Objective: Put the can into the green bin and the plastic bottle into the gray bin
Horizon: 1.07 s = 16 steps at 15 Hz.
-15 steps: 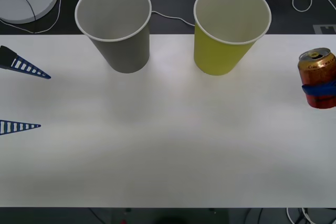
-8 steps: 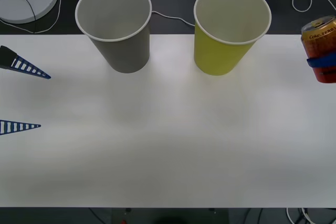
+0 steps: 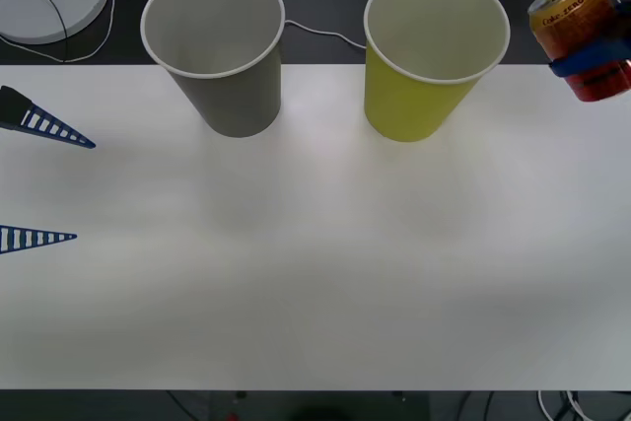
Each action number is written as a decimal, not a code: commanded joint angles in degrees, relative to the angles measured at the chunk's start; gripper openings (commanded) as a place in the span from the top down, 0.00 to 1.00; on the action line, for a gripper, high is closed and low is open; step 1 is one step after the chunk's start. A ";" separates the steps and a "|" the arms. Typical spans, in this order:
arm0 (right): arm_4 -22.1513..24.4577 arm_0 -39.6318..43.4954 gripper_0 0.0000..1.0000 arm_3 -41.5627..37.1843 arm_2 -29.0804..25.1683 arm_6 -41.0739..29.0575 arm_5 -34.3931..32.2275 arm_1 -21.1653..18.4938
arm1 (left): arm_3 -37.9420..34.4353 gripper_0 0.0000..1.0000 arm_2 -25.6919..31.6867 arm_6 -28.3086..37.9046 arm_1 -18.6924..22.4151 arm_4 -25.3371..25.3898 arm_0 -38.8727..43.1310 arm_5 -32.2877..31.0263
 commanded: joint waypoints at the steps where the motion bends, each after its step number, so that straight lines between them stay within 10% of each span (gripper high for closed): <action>1: 1.34 -10.79 1.00 5.88 9.30 0.00 -0.80 2.57 | 0.00 0.00 0.00 0.00 0.00 0.00 0.00 0.00; 7: 9.43 -26.43 1.00 20.55 21.96 1.85 -0.80 12.41 | 0.00 0.00 0.00 0.00 0.00 0.00 0.00 0.00; 16: 23.32 -30.39 1.00 29.34 22.22 1.85 -0.27 25.51 | 0.00 0.00 0.00 0.00 0.00 0.00 0.00 0.00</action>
